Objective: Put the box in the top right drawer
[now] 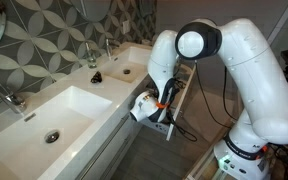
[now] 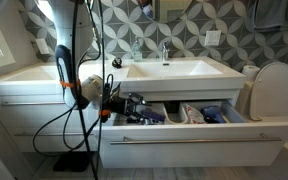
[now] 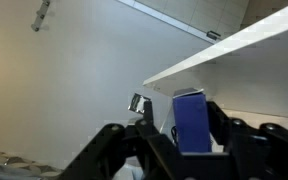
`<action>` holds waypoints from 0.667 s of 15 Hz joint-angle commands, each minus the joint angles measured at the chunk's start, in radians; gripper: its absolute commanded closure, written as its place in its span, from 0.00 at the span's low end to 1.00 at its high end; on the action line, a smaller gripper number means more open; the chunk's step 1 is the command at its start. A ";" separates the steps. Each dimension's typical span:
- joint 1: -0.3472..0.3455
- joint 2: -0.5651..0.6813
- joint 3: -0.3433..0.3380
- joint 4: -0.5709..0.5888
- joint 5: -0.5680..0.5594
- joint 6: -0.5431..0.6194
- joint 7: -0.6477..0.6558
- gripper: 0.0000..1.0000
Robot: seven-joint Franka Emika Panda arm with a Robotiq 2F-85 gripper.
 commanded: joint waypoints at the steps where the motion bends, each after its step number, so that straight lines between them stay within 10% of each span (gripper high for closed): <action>1: -0.012 0.013 0.002 0.010 -0.032 0.020 0.009 0.44; 3: -0.015 0.007 0.007 0.005 -0.031 0.032 0.006 0.46; 6: -0.026 -0.009 0.017 -0.007 -0.034 0.092 0.009 0.15; 10: -0.036 -0.026 0.008 -0.024 -0.058 0.209 0.057 0.00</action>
